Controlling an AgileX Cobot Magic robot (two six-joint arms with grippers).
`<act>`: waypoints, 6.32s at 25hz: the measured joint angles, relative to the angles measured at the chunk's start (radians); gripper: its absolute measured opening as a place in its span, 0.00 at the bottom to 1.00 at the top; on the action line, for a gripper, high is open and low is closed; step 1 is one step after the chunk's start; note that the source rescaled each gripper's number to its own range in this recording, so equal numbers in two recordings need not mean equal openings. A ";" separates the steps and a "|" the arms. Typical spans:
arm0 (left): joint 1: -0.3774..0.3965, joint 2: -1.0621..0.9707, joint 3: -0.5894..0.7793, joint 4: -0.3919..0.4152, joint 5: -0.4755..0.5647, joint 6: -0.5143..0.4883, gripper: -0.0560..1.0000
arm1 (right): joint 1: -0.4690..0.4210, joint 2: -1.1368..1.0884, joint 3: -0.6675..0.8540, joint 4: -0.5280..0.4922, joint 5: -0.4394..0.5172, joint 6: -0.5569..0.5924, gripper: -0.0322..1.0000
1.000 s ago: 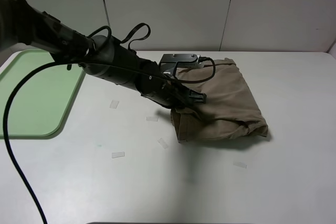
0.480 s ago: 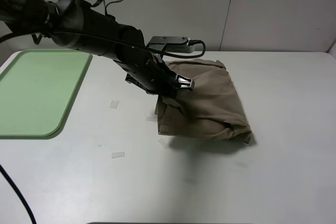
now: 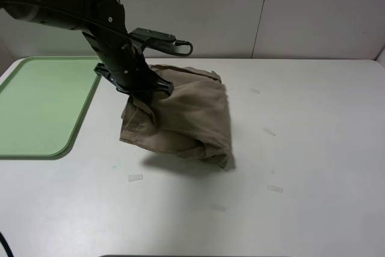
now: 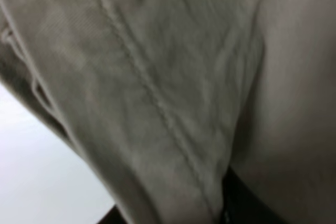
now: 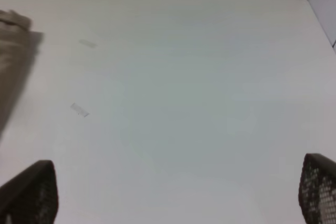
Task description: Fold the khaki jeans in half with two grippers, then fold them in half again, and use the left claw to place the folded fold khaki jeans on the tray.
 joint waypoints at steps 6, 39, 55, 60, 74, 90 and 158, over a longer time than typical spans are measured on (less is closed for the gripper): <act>0.081 -0.058 0.000 0.112 0.109 0.000 0.12 | 0.000 0.000 0.000 0.000 0.000 0.000 0.99; 0.677 -0.060 0.000 0.191 -0.104 0.389 0.12 | 0.000 0.000 0.000 0.000 0.000 0.000 0.99; 0.728 0.054 0.000 0.282 -0.181 0.584 0.10 | 0.000 0.000 0.000 0.000 0.000 0.000 0.99; 0.763 0.071 0.000 0.336 -0.220 0.593 0.10 | 0.000 0.000 0.000 0.002 0.000 0.000 0.99; 0.807 0.072 0.002 0.341 -0.291 0.595 0.69 | 0.000 0.000 0.000 0.003 0.000 0.000 0.99; 0.807 0.059 0.018 0.173 -0.374 0.520 1.00 | 0.000 0.000 0.000 0.003 0.000 0.000 0.99; 0.580 -1.641 0.443 -0.048 0.634 0.265 0.97 | 0.000 0.000 0.000 0.004 0.000 -0.001 0.99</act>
